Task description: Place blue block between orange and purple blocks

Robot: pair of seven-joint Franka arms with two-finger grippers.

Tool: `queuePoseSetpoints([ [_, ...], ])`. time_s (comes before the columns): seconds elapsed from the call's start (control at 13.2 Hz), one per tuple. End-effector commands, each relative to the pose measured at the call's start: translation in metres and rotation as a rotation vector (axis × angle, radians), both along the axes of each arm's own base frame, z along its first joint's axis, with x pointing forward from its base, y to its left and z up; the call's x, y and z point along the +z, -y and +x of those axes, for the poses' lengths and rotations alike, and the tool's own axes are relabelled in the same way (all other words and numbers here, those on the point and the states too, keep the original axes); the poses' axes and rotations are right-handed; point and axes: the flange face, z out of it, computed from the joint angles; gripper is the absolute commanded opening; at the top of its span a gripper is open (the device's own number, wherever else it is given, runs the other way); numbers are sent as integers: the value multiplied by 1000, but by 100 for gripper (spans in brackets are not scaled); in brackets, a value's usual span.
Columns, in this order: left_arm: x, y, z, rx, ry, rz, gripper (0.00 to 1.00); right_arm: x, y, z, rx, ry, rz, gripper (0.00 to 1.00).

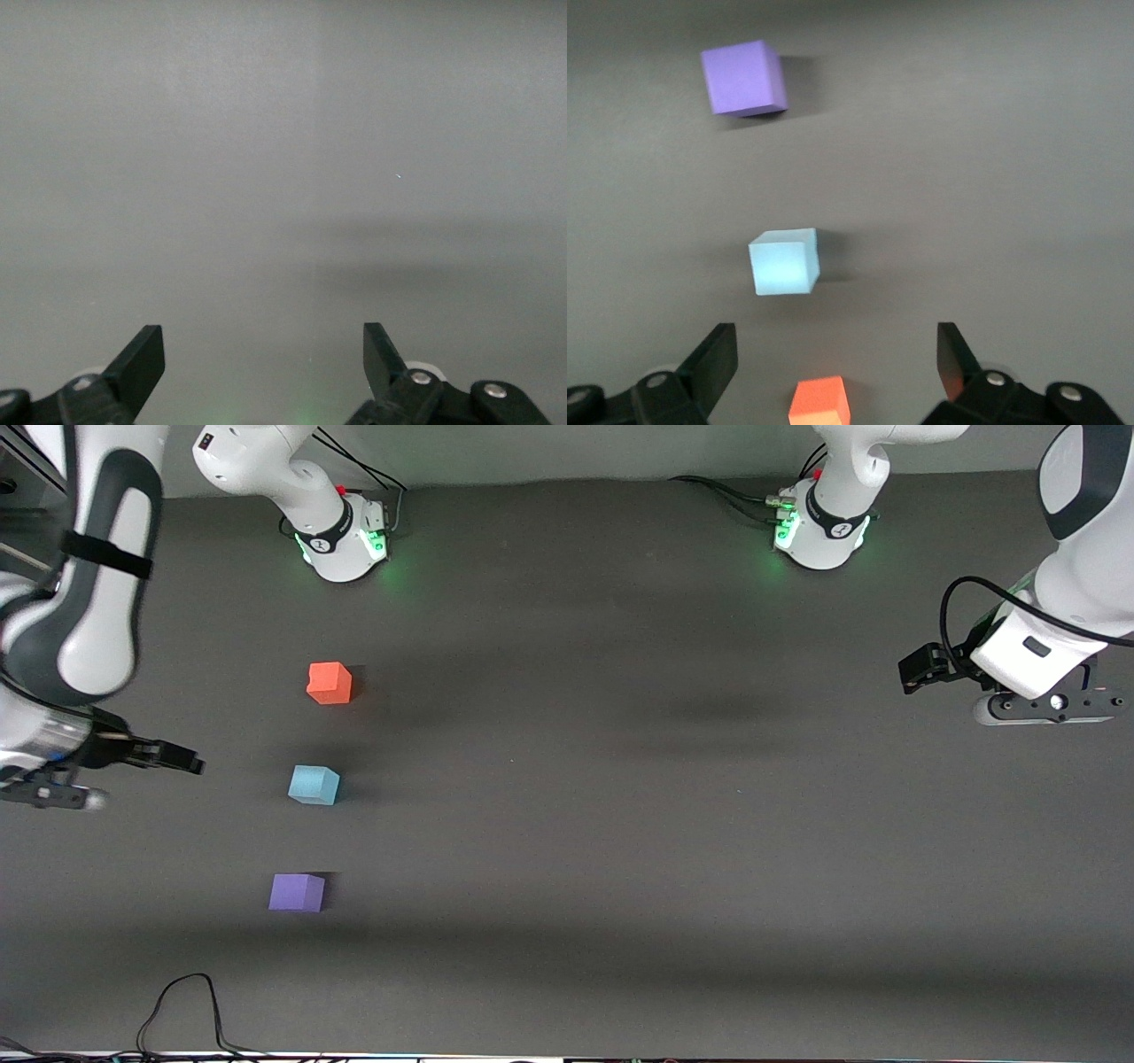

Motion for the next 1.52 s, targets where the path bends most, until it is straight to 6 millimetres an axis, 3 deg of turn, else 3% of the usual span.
queuePoseSetpoints([
  [0.0,3,-2,-6,17,-8,8,100,39,-8,-2,-100,-16,-25,100],
  [0.15,5,-4,-5,7,-2,13,100,72,-27,2,-123,-11,-44,100],
  [0.3,8,-6,-4,4,11,9,100,102,-32,0,-105,30,11,100],
  [0.61,14,-5,-2,18,26,9,100,133,-55,-23,-65,27,32,100],
  [0.68,15,-5,-2,16,29,8,100,137,-50,-34,-65,32,37,100],
  [0.76,15,-5,-2,18,29,8,100,137,-51,-44,-50,27,32,100],
  [0.91,15,-5,-2,19,29,8,100,118,-70,-62,-13,-10,-19,100],
  [1.06,22,-4,-2,17,38,7,100,117,-70,-80,2,4,-17,100],
  [1.44,21,-6,2,19,46,8,100,116,-71,-80,-12,-8,-16,100],
])
